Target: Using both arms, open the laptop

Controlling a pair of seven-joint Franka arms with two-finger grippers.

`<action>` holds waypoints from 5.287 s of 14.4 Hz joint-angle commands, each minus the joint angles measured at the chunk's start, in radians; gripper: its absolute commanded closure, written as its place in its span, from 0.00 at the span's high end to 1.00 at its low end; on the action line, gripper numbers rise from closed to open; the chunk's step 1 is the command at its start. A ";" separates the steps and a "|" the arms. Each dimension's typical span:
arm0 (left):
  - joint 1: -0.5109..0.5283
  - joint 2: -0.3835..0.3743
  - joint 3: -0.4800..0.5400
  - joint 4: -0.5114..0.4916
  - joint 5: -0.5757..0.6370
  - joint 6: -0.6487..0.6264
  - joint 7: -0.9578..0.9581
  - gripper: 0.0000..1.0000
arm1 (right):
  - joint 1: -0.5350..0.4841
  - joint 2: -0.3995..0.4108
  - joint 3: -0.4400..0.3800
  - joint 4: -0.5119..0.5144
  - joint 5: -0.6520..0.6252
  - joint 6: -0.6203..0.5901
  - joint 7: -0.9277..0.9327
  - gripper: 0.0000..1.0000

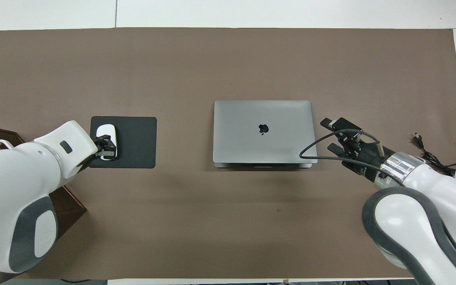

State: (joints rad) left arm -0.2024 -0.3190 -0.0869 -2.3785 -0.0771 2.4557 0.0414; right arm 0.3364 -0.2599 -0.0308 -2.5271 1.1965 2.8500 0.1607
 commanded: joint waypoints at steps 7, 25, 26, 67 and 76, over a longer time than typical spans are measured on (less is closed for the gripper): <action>-0.181 -0.016 0.016 -0.295 -0.020 0.481 0.023 0.00 | 0.226 -0.021 0.000 -0.090 0.388 0.239 -0.257 0.97; -0.489 0.282 0.018 -0.369 -0.020 0.999 0.025 0.00 | 0.247 0.246 -0.001 0.096 0.695 0.246 -0.581 0.97; -0.489 0.316 0.018 -0.364 -0.020 1.032 0.023 0.00 | 0.248 0.255 -0.001 0.109 0.695 0.247 -0.581 0.97; -0.488 0.575 0.022 -0.153 -0.010 1.049 0.028 0.00 | 0.231 0.432 -0.005 0.387 0.733 0.244 -0.609 0.98; -0.489 0.575 0.022 -0.153 -0.012 1.049 0.029 0.00 | 0.220 0.494 -0.006 0.554 0.701 0.246 -0.615 0.98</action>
State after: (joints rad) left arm -0.6744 0.2294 -0.0761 -2.5473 -0.0778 3.4866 0.0506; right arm 0.5776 0.1721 -0.0372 -2.0466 1.9005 3.0906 -0.4105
